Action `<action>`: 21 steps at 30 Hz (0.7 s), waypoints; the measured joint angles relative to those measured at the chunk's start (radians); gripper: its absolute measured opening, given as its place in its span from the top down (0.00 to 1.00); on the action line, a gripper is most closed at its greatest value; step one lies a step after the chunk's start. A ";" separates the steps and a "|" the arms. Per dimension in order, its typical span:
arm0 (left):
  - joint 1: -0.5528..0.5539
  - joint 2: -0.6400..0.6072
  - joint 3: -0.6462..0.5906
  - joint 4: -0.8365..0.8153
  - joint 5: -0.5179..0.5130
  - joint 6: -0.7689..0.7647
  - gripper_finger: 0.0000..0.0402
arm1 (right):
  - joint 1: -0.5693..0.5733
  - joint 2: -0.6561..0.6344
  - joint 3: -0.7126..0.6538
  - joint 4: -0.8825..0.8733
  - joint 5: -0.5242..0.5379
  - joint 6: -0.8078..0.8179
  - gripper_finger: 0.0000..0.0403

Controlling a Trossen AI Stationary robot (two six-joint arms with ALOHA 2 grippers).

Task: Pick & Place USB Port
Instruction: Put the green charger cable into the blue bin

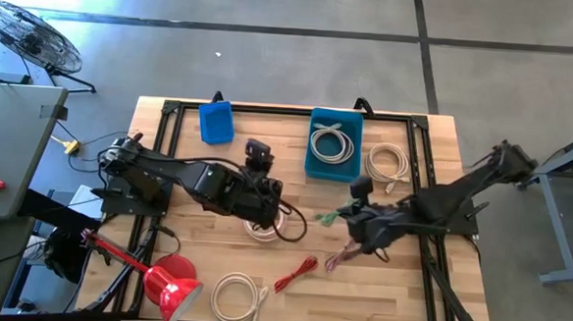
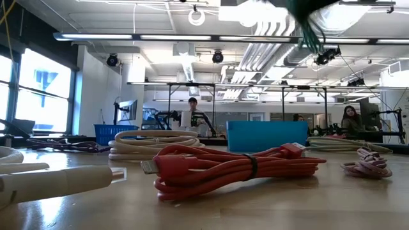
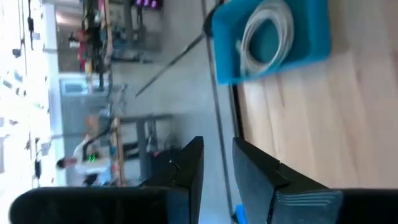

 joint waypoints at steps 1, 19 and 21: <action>0.000 0.000 0.000 0.042 0.030 0.039 0.80 | 0.011 -0.010 0.000 0.016 0.004 -0.019 0.98; 0.213 -0.007 -0.163 0.637 0.724 0.421 0.80 | 0.208 -0.030 0.000 0.098 0.132 -0.108 0.99; 0.250 -0.011 -0.211 0.747 0.796 0.427 0.80 | 0.228 -0.030 -0.001 0.095 0.145 -0.106 0.99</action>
